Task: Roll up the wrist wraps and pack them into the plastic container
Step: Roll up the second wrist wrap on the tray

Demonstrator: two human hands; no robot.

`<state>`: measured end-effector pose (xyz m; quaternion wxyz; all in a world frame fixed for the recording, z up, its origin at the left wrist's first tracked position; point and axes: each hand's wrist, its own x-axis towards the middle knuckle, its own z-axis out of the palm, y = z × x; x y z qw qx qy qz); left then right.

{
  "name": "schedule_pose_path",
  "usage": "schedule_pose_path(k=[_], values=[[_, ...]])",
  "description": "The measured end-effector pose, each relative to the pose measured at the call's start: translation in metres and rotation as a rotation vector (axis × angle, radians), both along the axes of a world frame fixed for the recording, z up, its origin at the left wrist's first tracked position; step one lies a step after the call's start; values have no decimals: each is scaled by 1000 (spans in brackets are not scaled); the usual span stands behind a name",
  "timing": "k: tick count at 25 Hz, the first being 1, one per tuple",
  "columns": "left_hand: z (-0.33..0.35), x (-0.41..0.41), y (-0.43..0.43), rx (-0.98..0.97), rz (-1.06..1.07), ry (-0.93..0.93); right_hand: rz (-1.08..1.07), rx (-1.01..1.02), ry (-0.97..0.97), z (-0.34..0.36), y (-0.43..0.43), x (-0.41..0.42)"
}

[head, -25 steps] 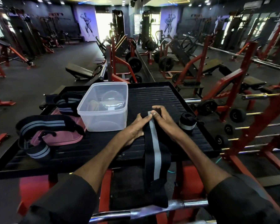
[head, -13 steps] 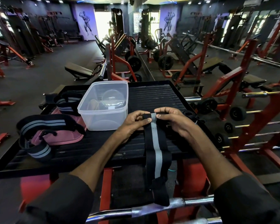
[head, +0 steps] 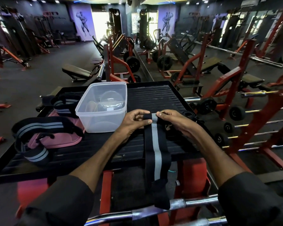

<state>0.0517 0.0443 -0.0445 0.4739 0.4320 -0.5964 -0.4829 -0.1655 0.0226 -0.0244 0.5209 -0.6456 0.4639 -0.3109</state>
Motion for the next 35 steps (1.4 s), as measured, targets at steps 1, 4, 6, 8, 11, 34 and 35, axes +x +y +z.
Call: schedule_pose_path(k=[1, 4, 6, 8, 11, 34, 35], values=[[2, -2, -1, 0, 17, 11, -22, -71, -14, 0, -1, 2], [7, -8, -7, -20, 40, 0, -47, -217, -116, 0, -8, 4], [9, -8, -10, -44, 40, -45, -46, -264, -132, 3, -10, 5], [8, -4, -12, -11, -2, -61, -33, -292, -135, 2, -12, 6], [1, 6, -13, 161, -136, -70, -27, -293, -146, -8, -15, 8], [-20, -8, -65, -107, 106, -138, -200, -556, 12, -26, -60, 28], [-21, -9, -67, -97, 119, -139, -198, -560, 21, -25, -61, 29]])
